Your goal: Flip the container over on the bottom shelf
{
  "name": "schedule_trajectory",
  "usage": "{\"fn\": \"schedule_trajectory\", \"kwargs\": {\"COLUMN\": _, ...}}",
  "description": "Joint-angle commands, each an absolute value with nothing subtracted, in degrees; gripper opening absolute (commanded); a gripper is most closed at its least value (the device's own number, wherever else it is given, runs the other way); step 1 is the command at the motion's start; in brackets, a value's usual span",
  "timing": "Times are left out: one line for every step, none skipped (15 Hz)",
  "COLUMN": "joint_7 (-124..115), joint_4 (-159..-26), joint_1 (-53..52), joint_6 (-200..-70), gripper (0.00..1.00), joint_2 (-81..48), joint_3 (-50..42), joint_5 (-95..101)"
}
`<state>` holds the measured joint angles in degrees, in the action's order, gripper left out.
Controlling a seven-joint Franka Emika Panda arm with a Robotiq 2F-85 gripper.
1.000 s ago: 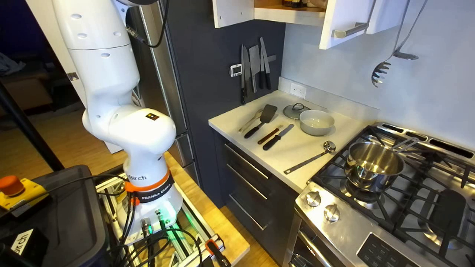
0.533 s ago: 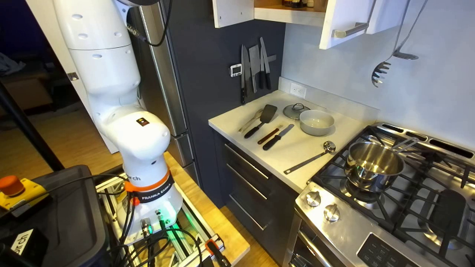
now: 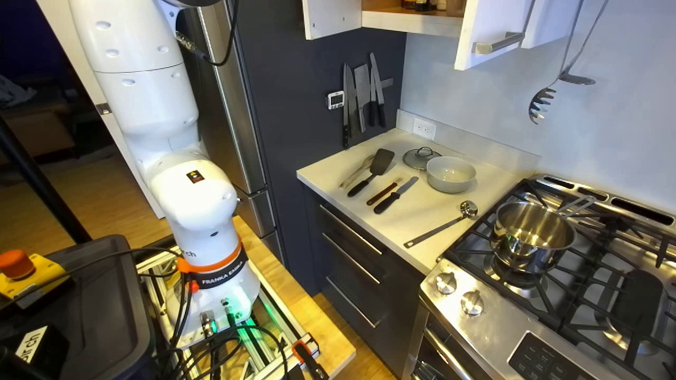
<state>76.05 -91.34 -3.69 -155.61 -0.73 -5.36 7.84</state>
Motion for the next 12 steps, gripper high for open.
{"fn": "schedule_trajectory", "kwargs": {"joint_7": 66.27, "joint_4": -90.97, "joint_1": -1.58, "joint_6": -151.72, "gripper": 1.00, "joint_2": 1.63, "joint_3": -3.69, "joint_5": 6.78}}
{"fn": "schedule_trajectory", "kwargs": {"joint_7": 64.38, "joint_4": -90.94, "joint_1": -1.55, "joint_6": -151.26, "gripper": 1.00, "joint_2": 2.15, "joint_3": -3.43, "joint_5": 5.28}}
{"fn": "schedule_trajectory", "kwargs": {"joint_7": 62.28, "joint_4": -90.96, "joint_1": -1.65, "joint_6": -150.93, "gripper": 1.00, "joint_2": 2.64, "joint_3": -3.17, "joint_5": 4.04}}
{"fn": "schedule_trajectory", "kwargs": {"joint_7": 59.63, "joint_4": -91.08, "joint_1": -1.72, "joint_6": -150.64, "gripper": 1.00, "joint_2": 3.14, "joint_3": -2.98, "joint_5": 3.34}}
{"fn": "schedule_trajectory", "kwargs": {"joint_7": 57.01, "joint_4": -91.12, "joint_1": -1.79, "joint_6": -150.29, "gripper": 1.00, "joint_2": 3.60, "joint_3": -2.77, "joint_5": 2.64}}
{"fn": "schedule_trajectory", "kwargs": {"joint_7": 54.19, "joint_4": -91.09, "joint_1": -1.84, "joint_6": -149.98, "gripper": 1.00, "joint_2": 3.93, "joint_3": -2.57, "joint_5": 2.18}}
{"fn": "schedule_trajectory", "kwargs": {"joint_7": 51.80, "joint_4": -91.19, "joint_1": -1.96, "joint_6": -149.43, "gripper": 1.00, "joint_2": 4.39, "joint_3": -2.35, "joint_5": 1.27}}
{"fn": "schedule_trajectory", "kwargs": {"joint_7": 49.26, "joint_4": -91.23, "joint_1": -2.02, "joint_6": -148.97, "gripper": 1.00, "joint_2": 4.72, "joint_3": -2.18, "joint_5": 0.49}}
{"fn": "schedule_trajectory", "kwargs": {"joint_7": 46.53, "joint_4": -91.27, "joint_1": -2.03, "joint_6": -148.21, "gripper": 1.00, "joint_2": 5.14, "joint_3": -2.04, "joint_5": -0.03}}
{"fn": "schedule_trajectory", "kwargs": {"joint_7": 43.85, "joint_4": -91.30, "joint_1": -2.01, "joint_6": -147.72, "gripper": 1.00, "joint_2": 5.42, "joint_3": -1.95, "joint_5": -0.52}}
{"fn": "schedule_trajectory", "kwargs": {"joint_7": 41.07, "joint_4": -91.45, "joint_1": -2.01, "joint_6": -147.28, "gripper": 1.00, "joint_2": 5.84, "joint_3": -1.87, "joint_5": -0.92}}
{"fn": "schedule_trajectory", "kwargs": {"joint_7": 38.52, "joint_4": -91.60, "joint_1": -2.08, "joint_6": -146.75, "gripper": 1.00, "joint_2": 6.26, "joint_3": -1.83, "joint_5": -1.50}}
